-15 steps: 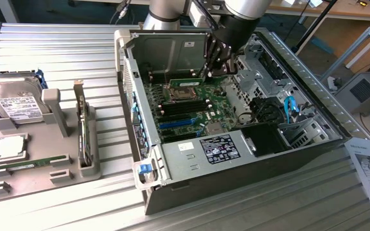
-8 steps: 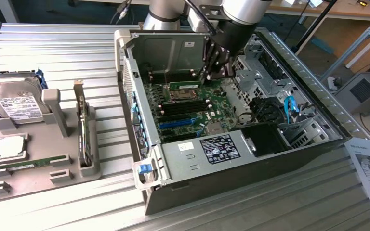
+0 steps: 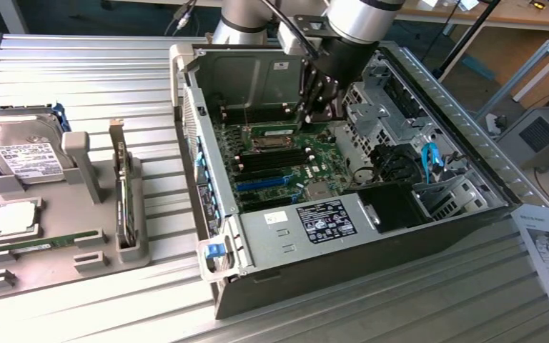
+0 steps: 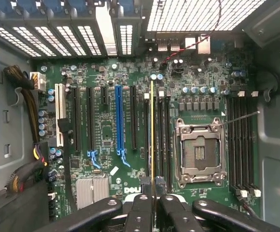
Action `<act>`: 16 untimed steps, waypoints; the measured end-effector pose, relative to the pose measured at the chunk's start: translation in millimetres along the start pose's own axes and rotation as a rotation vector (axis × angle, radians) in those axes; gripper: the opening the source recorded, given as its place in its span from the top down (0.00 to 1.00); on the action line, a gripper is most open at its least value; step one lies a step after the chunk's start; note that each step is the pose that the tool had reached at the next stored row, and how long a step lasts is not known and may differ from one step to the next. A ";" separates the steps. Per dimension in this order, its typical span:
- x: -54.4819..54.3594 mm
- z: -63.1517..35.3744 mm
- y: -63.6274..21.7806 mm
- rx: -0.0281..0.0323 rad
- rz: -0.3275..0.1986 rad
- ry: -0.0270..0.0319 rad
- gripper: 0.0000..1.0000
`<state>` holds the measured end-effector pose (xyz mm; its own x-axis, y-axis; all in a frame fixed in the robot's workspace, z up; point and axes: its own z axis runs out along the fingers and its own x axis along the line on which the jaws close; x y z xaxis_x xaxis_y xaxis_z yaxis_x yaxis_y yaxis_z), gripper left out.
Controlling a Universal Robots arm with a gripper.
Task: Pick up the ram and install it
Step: 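Insert the ram into the slot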
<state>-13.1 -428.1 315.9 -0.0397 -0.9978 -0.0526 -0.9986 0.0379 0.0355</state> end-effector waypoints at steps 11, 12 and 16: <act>0.4 10.4 -1.9 -0.0009 -0.017 0.0009 0.88; 0.4 10.4 -1.9 -0.0009 -0.017 0.0009 0.88; 0.4 10.4 -1.9 -0.0009 -0.017 0.0009 0.88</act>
<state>-11.6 -428.0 305.4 -0.0227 -0.9984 -0.0523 -0.9992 0.0208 0.0356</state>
